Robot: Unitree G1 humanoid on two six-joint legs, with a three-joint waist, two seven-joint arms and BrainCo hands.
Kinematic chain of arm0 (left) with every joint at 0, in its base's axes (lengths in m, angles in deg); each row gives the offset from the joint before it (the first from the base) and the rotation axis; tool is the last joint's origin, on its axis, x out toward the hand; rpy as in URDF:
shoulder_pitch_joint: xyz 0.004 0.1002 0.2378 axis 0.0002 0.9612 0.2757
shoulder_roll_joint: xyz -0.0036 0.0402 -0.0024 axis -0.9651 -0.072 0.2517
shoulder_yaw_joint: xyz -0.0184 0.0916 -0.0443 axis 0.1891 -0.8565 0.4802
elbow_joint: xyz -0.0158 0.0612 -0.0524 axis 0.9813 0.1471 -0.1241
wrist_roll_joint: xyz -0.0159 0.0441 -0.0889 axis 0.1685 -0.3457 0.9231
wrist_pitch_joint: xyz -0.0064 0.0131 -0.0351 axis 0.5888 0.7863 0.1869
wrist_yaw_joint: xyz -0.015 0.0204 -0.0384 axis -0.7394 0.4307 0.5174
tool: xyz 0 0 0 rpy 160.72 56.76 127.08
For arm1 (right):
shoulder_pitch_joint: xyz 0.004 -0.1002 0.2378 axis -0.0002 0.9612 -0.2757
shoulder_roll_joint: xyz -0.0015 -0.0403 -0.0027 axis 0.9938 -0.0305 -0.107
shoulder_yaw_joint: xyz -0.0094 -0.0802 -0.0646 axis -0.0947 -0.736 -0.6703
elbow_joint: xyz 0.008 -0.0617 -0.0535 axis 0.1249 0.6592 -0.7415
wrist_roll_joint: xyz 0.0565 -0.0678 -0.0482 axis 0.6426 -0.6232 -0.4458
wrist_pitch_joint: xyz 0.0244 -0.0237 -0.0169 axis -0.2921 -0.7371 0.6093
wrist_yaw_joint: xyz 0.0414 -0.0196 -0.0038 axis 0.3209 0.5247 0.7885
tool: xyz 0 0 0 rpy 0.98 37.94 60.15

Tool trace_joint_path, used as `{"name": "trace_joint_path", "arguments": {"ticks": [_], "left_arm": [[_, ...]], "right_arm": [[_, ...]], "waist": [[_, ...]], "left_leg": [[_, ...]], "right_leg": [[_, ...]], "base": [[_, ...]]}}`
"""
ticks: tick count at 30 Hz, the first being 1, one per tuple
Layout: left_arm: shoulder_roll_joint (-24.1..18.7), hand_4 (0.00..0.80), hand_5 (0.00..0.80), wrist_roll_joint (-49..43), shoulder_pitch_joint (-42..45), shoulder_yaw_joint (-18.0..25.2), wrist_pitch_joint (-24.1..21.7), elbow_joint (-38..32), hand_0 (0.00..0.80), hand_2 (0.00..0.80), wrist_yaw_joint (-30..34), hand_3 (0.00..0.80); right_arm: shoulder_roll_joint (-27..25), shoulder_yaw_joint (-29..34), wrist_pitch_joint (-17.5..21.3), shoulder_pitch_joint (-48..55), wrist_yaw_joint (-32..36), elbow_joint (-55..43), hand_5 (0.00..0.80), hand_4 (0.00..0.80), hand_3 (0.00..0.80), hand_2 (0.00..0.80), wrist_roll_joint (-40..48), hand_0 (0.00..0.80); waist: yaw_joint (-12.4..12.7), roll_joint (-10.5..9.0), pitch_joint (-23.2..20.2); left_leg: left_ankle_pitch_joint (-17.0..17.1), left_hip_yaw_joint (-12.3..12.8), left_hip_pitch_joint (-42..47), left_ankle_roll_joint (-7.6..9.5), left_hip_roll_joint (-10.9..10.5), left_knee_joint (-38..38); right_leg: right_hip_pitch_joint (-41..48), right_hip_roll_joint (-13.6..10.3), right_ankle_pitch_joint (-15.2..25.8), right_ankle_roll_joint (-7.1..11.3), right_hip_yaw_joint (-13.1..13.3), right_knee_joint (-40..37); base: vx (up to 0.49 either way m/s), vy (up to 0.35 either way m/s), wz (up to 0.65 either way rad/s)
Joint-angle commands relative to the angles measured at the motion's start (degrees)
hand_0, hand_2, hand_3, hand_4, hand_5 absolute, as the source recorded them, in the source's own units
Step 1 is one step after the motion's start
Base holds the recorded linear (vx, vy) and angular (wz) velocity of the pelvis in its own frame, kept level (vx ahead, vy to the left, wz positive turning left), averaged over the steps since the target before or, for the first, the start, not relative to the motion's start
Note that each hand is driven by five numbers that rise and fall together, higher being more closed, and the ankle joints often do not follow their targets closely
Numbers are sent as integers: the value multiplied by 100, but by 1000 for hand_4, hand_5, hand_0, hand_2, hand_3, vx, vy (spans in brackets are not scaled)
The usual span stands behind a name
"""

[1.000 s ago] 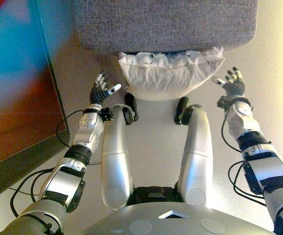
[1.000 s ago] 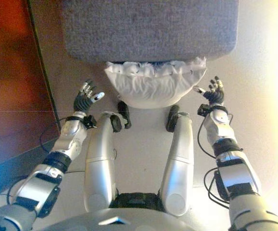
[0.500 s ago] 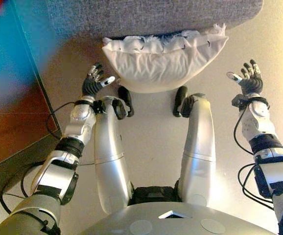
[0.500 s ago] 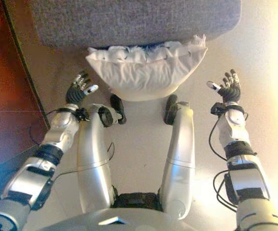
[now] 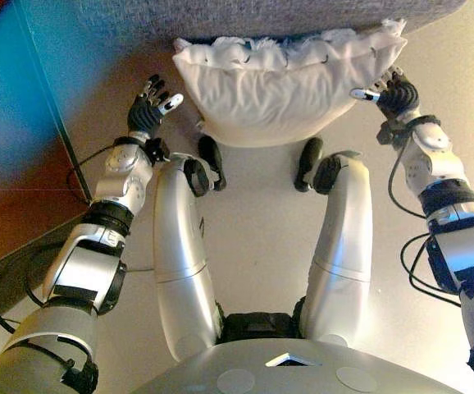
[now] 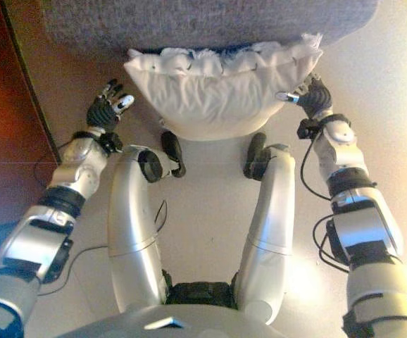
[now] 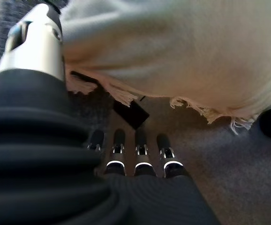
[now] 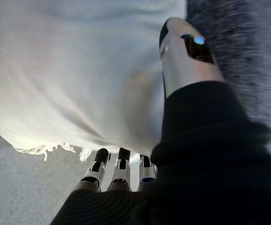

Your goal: Pick up the cushion and take it to the sofa

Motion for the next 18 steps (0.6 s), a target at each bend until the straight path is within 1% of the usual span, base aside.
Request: {"name": "trace_joint_path", "arguments": {"ticks": [1,6,9,13,18], "left_arm": [[72,0,0,-105,-247,-89,77,281,0,0,-115,0],[-10,0,0,-552,-697,-350,309,573,0,0,-290,0],[-53,0,0,-590,-867,-437,382,716,0,0,-323,0],[-87,0,0,-480,-1001,-514,372,801,0,0,-121,0],[-55,0,0,-413,-1110,-658,405,679,0,0,201,0]], "right_arm": [[-126,-71,-2,-330,-172,129,0,0,0,0,230,0],[-110,-162,-230,-782,-409,322,0,0,0,0,350,0],[-115,-204,-301,-936,-536,362,0,0,0,0,409,0],[-141,-235,-370,-1014,-633,408,0,0,0,0,426,0],[-177,-280,-407,-1062,-406,384,0,0,0,0,452,0]], "waist": [[1,166,-24],[8,168,-24],[1,164,-24],[-6,157,-24],[-17,162,-24]], "left_leg": [[-764,-111,476,-141,49,-122],[-717,-117,417,-170,49,-155],[-712,-109,403,-172,45,-176],[-725,-95,389,-164,51,-182],[-698,-83,372,-168,51,-230]], "right_leg": [[377,-71,29,158,224,-443],[325,-90,80,162,208,-506],[310,-89,108,166,212,-552],[296,-103,149,175,216,-605],[283,-101,228,198,220,-694]], "base": [[24,9,-4],[9,4,-3],[0,0,0],[0,0,0],[2,8,-1]]}}
